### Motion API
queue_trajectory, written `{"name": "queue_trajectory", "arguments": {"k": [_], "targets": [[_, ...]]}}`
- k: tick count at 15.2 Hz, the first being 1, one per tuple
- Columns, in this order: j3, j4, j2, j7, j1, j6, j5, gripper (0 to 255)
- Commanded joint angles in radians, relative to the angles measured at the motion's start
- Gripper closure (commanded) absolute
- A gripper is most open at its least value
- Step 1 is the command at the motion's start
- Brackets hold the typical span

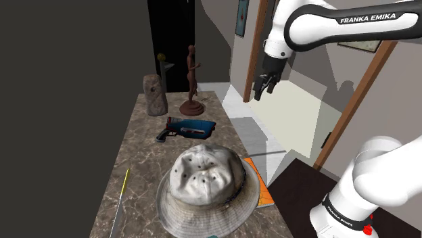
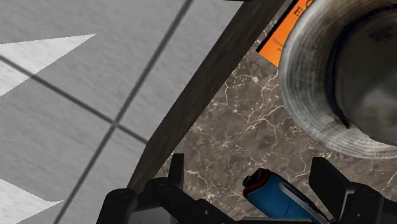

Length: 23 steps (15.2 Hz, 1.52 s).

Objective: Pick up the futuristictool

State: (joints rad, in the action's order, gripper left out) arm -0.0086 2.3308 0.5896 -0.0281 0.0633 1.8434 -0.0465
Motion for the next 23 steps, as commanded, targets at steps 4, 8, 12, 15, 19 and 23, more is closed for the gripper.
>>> {"name": "queue_trajectory", "arguments": {"k": [4,8,12,15,19,23], "targets": [[-0.012,-0.010,-0.143,0.097,0.039,0.177,0.009,0],[-0.017,-0.045,-0.267,0.176,0.070,0.298,0.023,0],[-0.016,-0.099,-0.395,0.257,0.100,0.404,0.044,0],[-0.010,-0.150,-0.491,0.319,0.119,0.471,0.063,0],[0.005,-0.232,-0.619,0.401,0.141,0.546,0.088,0],[0.028,-0.327,-0.744,0.480,0.158,0.604,0.109,0]]}}
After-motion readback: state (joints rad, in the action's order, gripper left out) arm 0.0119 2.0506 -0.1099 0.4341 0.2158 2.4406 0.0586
